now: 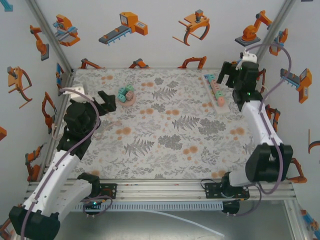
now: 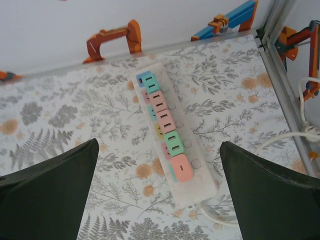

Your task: Pull the plug off the socket

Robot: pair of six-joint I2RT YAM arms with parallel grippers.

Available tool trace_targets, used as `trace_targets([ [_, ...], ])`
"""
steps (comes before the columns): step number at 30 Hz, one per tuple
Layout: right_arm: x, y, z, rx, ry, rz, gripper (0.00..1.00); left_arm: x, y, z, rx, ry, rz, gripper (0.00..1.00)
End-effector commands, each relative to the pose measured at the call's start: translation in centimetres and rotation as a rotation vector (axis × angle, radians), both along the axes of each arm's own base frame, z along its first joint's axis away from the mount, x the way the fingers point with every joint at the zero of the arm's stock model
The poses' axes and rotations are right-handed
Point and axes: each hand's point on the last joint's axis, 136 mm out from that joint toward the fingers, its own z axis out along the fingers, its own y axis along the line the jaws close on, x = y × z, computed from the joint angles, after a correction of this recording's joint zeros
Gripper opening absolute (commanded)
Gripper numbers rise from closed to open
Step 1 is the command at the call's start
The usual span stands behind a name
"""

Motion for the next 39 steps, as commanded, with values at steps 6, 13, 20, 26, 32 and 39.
trace_targets([
  [6,6.3,-1.0,-13.2,-0.228,0.514,0.098,0.99,-10.1,-17.5,-1.7,0.233,0.113,-0.872,0.97],
  [13,9.2,0.3,-19.9,-0.237,0.621,0.215,0.99,-18.0,-21.1,-3.5,0.413,-0.014,-1.248,0.97],
  [20,8.6,1.2,-23.8,-0.210,0.694,0.273,0.99,-19.1,-19.1,-5.7,0.584,-0.067,-1.276,0.97],
  [26,7.5,2.1,-26.5,-0.219,0.761,0.330,0.95,-18.1,-18.3,-6.2,0.672,-0.145,-1.206,0.97],
  [32,6.6,3.6,-25.8,-0.269,0.754,0.390,0.66,-15.5,-17.8,-6.5,0.605,-0.090,-1.082,0.97],
  [39,2.4,8.6,-22.1,-0.427,0.601,0.611,0.52,-11.5,-16.0,-5.0,0.480,-0.015,-0.876,0.97],
])
